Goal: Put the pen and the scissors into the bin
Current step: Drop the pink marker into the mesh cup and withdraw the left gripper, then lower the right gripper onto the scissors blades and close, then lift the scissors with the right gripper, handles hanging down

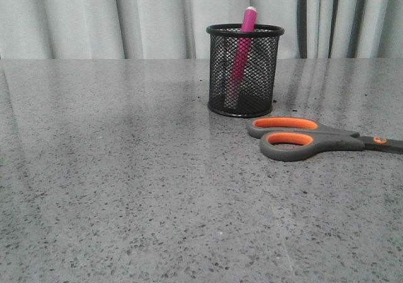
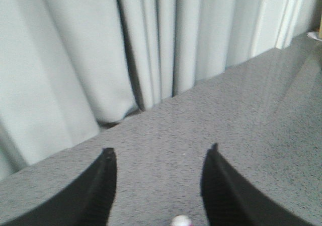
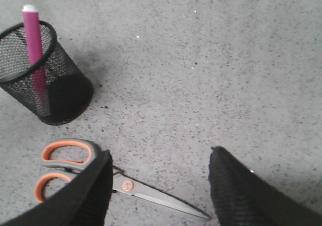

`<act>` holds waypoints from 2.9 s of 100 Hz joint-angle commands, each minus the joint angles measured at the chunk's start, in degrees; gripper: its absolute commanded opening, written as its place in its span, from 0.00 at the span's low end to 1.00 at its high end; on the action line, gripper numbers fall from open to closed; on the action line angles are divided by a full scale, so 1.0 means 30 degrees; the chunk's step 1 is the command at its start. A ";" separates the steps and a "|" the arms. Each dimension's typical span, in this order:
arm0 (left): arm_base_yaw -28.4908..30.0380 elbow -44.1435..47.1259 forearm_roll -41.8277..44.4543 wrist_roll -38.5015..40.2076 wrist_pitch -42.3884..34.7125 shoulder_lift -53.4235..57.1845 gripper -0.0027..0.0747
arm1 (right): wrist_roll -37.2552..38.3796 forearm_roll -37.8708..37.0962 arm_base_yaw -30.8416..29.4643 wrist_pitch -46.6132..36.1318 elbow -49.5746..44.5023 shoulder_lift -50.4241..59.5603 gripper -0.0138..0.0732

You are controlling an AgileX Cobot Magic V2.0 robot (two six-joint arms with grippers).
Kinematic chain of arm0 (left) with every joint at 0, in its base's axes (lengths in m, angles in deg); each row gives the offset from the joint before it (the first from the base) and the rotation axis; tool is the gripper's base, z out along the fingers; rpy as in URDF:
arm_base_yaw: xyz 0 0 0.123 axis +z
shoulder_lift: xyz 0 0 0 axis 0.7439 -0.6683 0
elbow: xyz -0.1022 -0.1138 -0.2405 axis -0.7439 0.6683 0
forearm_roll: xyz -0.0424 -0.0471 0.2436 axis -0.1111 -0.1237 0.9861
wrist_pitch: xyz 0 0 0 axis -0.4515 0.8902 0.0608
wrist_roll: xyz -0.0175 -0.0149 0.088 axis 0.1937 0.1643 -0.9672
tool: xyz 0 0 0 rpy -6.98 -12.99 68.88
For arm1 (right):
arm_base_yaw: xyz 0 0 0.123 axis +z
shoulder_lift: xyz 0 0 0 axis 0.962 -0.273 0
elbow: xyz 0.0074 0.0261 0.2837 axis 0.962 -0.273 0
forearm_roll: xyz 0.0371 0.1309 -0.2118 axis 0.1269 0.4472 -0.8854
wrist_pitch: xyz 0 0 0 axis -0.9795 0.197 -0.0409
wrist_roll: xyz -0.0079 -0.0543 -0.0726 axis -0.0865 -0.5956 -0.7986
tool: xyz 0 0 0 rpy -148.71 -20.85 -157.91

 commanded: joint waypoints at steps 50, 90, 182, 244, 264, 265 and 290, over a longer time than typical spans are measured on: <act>0.6908 0.5662 0.0756 0.0071 0.4726 0.9212 0.01 | -0.7286 0.2522 0.0680 0.4297 0.3397 -0.3244 0.60; 0.8783 1.1337 0.0756 0.0071 0.2941 1.4338 0.01 | -1.0395 -0.1443 0.4310 0.8236 0.7490 -0.8774 0.60; 0.8783 1.1769 0.0457 0.0071 0.2602 1.4604 0.01 | -1.1827 -0.5019 0.7057 0.5353 0.7936 -1.3541 0.60; 0.8783 1.1769 0.0457 0.0071 0.2602 1.4604 0.01 | -1.1975 -0.4248 0.7143 0.5833 0.8520 -1.4745 0.56; 0.8783 1.1769 0.0437 0.0071 0.2602 1.4604 0.01 | -1.2005 -0.4248 0.7255 0.6142 0.8520 -1.4745 0.33; 0.8783 1.1769 0.0437 0.0071 0.2602 1.4604 0.01 | -1.2005 -0.4248 0.7255 0.6137 0.8520 -1.4745 0.32; 0.8783 1.1769 0.0214 0.0071 0.2602 1.4604 0.01 | -1.1928 -0.3441 0.7255 0.6670 0.9005 -1.4704 0.07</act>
